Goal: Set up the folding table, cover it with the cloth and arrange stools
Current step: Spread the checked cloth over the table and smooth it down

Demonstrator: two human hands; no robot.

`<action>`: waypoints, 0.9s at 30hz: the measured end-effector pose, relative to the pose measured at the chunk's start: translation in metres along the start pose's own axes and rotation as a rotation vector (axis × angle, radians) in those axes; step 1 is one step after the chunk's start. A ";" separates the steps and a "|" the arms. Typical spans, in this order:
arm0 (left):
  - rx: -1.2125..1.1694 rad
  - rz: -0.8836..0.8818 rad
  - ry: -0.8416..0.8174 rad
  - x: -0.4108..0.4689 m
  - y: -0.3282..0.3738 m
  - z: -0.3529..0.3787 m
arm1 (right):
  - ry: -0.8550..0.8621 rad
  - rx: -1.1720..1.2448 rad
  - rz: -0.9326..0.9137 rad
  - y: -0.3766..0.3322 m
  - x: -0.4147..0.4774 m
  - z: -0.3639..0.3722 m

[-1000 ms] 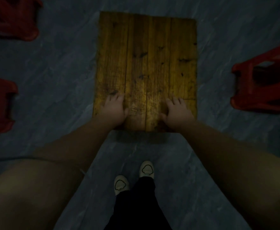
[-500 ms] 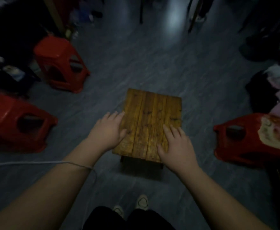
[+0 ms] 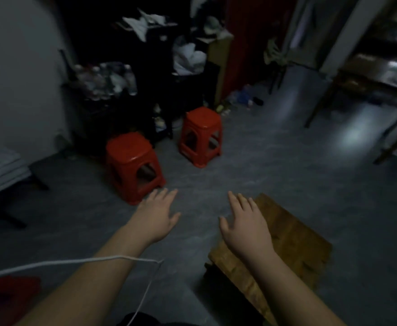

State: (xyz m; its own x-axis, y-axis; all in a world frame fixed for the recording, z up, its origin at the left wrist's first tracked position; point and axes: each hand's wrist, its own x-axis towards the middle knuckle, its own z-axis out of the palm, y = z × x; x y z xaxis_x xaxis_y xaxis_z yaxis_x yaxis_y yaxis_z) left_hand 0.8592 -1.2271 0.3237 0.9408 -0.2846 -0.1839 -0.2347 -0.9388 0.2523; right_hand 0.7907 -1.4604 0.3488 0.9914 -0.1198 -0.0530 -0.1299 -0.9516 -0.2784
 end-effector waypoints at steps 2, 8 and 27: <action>-0.027 -0.102 0.018 -0.017 -0.033 -0.015 | -0.028 -0.022 -0.102 -0.037 0.013 0.002; -0.045 -0.356 0.091 -0.074 -0.138 -0.047 | -0.115 -0.059 -0.394 -0.166 0.046 0.028; -0.103 -0.831 0.223 -0.201 -0.494 -0.135 | -0.238 -0.029 -0.861 -0.590 0.095 0.139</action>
State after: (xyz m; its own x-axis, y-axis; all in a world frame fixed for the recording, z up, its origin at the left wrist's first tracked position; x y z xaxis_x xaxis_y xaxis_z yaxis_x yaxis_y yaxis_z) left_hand 0.8196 -0.6799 0.3643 0.8258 0.5411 -0.1590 0.5637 -0.8000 0.2054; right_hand 0.9596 -0.8707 0.3748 0.7147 0.6985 -0.0351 0.6617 -0.6916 -0.2896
